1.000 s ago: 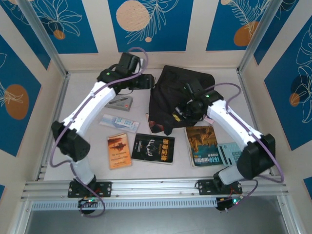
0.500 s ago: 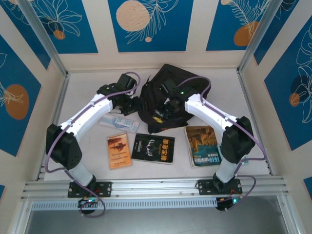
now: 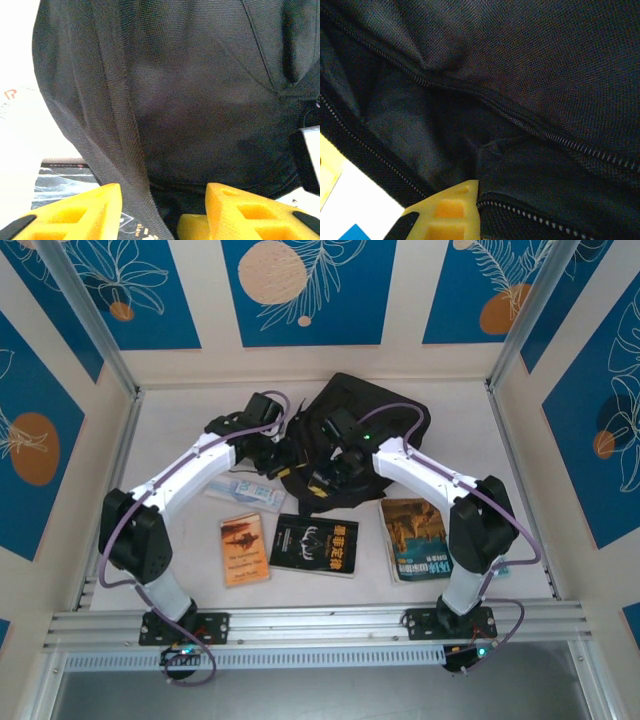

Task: Pack the student bag
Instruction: Open the student bag at the top-center of the table.

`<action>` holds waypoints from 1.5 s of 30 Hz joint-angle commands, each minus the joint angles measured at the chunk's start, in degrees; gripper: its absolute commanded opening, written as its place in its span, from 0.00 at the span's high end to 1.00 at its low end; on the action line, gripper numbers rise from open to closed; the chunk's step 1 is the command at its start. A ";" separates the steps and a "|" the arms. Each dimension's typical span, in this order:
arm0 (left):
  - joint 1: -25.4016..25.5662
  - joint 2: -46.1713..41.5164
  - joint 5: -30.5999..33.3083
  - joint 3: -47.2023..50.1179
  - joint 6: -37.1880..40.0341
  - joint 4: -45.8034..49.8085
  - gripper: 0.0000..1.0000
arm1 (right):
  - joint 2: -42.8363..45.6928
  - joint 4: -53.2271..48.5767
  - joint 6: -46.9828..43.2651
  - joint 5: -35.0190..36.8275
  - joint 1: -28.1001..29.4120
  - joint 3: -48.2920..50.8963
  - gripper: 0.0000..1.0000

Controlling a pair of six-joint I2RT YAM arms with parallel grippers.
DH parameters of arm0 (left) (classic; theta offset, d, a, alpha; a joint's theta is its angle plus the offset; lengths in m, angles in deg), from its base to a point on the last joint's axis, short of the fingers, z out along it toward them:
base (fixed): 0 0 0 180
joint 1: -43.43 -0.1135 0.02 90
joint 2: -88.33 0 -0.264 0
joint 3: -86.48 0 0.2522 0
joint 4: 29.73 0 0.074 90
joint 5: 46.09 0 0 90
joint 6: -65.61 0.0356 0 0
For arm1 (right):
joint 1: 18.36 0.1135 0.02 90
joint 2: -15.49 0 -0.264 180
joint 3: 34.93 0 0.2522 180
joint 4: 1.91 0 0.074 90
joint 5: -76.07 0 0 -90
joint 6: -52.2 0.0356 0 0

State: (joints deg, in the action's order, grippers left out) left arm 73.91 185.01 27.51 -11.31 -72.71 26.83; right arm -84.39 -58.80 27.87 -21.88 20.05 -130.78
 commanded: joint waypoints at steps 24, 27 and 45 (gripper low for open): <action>-0.69 -8.49 -3.14 1.23 20.17 7.97 1.00 | 19.79 -3.03 -32.97 8.76 -3.14 -0.22 0.62; -0.92 -10.74 0.79 3.07 23.30 9.65 1.00 | 17.00 -5.88 -40.20 15.88 -2.80 -3.72 0.61; -2.45 -7.76 4.76 11.22 24.08 6.91 1.00 | -8.38 0.82 -69.45 29.91 -3.34 -13.41 0.25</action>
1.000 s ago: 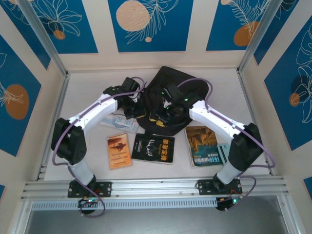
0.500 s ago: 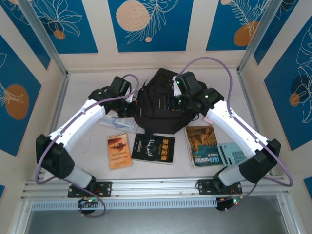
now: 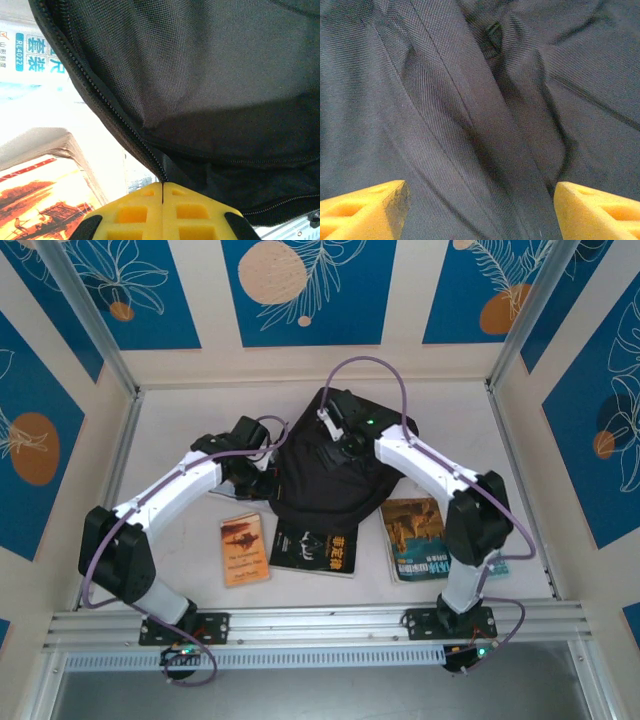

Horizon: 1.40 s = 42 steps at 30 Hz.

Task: Pack the student bag
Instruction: Open the student bag at the top-center of the table.

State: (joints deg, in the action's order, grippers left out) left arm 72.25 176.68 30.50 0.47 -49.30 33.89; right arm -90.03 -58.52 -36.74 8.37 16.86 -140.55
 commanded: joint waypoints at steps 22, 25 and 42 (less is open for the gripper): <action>-1.61 0.06 5.84 -3.09 1.20 0.90 1.00 | -3.36 -1.91 -1.40 -6.32 -7.53 -10.98 1.00; -1.79 -0.24 6.69 -2.34 2.11 1.20 1.00 | -0.69 -2.17 -0.92 -12.03 -10.19 -11.07 1.00; -3.43 -1.27 4.83 -2.94 2.93 0.70 0.81 | 2.84 -0.78 11.71 -49.97 -21.95 -10.31 1.00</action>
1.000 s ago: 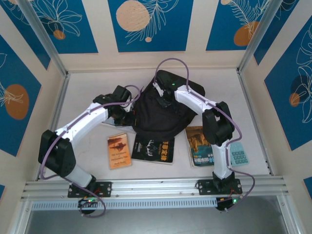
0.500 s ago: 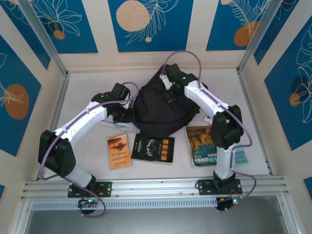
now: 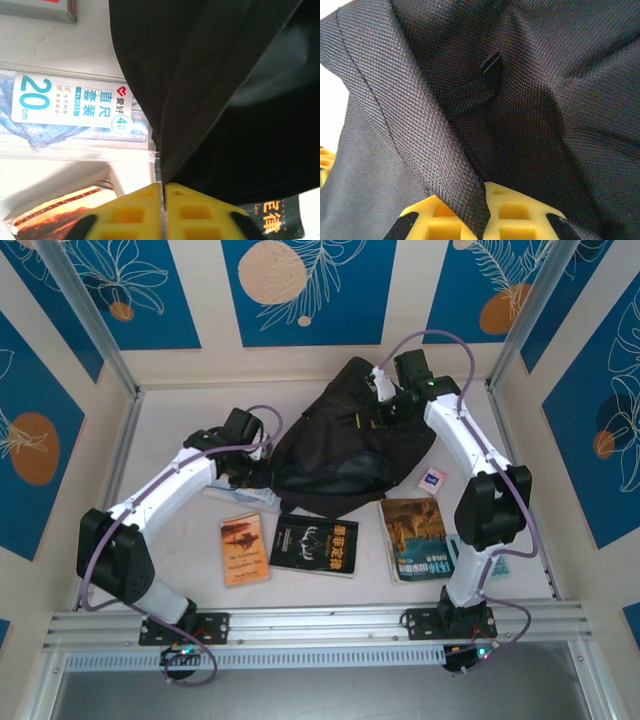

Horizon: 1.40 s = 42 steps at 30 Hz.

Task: Pack the student bag
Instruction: Open the student bag at the top-center of the table.

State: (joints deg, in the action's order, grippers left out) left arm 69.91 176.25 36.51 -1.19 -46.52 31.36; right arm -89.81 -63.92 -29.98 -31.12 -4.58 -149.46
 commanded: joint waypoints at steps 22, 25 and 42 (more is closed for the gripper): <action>-2.44 -10.82 -3.49 -10.47 -12.46 2.49 0.51 | 2.09 4.19 5.76 -14.39 -0.72 0.84 1.00; -2.49 -9.08 -6.62 -11.13 -12.48 0.33 0.41 | 2.11 4.26 5.54 -14.66 -0.68 0.99 1.00; -5.39 6.19 -21.36 -19.05 -25.55 -12.92 0.53 | 3.51 4.92 5.41 -16.29 -0.47 2.77 1.00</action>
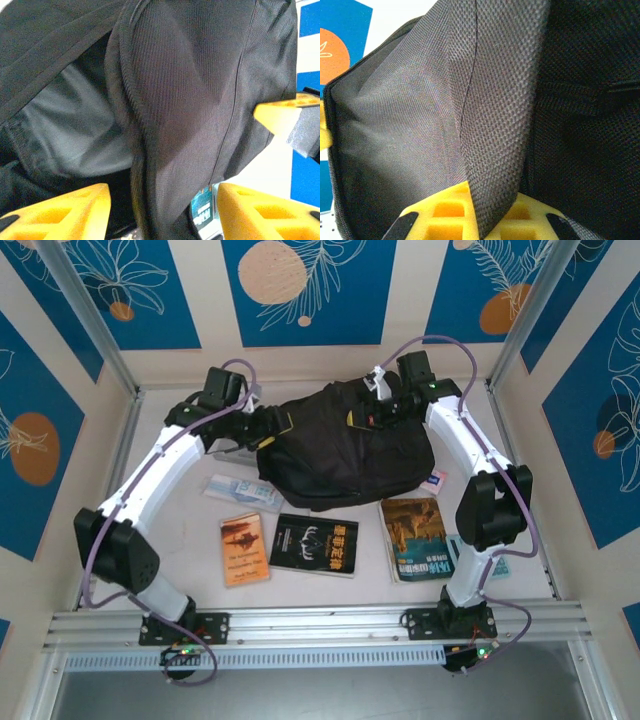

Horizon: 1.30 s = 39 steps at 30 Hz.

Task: Pack the student bag
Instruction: Open the student bag at the top-center of the table, then pick up the personal item from the middle-right of the table.

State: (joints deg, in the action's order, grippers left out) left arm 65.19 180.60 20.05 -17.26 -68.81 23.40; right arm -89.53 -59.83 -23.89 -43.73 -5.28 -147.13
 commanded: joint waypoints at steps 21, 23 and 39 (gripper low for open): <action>3.86 0.59 -7.27 -1.52 -27.84 -26.92 1.00 | 14.06 -6.56 8.17 56.33 5.59 6.88 0.77; 4.38 0.98 -7.51 -1.34 -29.24 -27.96 1.00 | 17.85 -7.19 13.90 60.86 5.56 12.08 0.92; 8.73 3.18 -7.06 -1.52 -28.10 -25.06 1.00 | 42.30 1.52 15.86 27.51 5.58 34.81 0.65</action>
State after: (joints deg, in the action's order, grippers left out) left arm 72.97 184.40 14.35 -16.73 -97.78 -0.49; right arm -47.98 -58.65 -6.34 -11.65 0.64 -112.79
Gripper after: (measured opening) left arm 0.057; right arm 0.349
